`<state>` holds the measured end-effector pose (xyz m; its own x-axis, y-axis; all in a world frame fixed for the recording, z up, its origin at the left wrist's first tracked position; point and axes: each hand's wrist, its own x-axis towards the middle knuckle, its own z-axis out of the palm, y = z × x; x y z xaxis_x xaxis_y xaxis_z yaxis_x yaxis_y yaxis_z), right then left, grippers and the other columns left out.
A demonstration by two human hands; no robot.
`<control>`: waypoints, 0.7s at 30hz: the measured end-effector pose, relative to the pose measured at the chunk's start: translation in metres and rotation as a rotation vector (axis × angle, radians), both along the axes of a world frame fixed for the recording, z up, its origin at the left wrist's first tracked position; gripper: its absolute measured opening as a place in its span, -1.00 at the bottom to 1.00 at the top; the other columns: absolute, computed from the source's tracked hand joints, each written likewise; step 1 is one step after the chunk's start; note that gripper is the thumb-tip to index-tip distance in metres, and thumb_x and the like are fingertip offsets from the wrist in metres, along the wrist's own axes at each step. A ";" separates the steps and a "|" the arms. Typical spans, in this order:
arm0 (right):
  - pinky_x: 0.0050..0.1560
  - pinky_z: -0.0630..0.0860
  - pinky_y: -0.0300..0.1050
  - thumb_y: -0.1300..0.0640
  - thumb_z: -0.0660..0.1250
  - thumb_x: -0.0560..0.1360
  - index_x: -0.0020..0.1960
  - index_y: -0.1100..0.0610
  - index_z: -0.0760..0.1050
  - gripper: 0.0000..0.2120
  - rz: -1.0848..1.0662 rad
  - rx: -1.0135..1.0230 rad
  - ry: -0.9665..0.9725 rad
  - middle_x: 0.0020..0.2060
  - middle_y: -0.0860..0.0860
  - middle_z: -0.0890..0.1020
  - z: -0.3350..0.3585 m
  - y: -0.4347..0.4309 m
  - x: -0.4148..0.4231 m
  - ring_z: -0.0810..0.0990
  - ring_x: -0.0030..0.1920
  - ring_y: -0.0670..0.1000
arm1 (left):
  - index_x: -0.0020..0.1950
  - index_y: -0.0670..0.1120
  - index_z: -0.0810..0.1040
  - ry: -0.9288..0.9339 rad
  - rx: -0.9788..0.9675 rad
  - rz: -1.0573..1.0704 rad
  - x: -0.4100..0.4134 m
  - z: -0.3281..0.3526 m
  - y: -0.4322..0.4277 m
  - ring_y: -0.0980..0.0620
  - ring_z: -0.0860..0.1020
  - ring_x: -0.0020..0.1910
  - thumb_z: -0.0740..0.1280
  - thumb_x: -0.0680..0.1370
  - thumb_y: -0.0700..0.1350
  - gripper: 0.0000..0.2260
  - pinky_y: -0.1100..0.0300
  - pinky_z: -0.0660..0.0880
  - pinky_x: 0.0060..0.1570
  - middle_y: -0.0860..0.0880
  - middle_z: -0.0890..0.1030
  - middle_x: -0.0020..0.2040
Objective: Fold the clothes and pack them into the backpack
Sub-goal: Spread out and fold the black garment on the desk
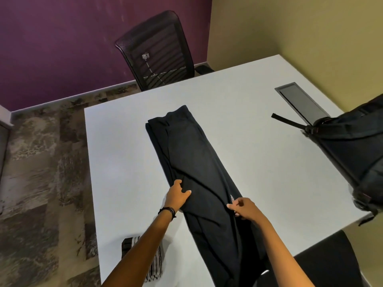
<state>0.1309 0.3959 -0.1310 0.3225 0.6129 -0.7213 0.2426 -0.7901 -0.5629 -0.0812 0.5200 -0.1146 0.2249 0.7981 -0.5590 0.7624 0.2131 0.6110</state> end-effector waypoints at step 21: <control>-0.38 0.30 -0.30 0.11 0.30 0.54 -0.46 0.07 0.26 -0.58 0.040 -0.039 0.073 -0.55 -0.05 0.43 0.004 -0.033 0.007 0.54 -0.41 -0.12 | -0.21 -0.13 0.45 -0.229 -0.062 0.396 -0.038 -0.047 -0.020 -0.24 0.59 -0.11 0.44 0.46 -0.09 -0.80 -0.06 0.61 -0.10 -0.20 0.59 -0.14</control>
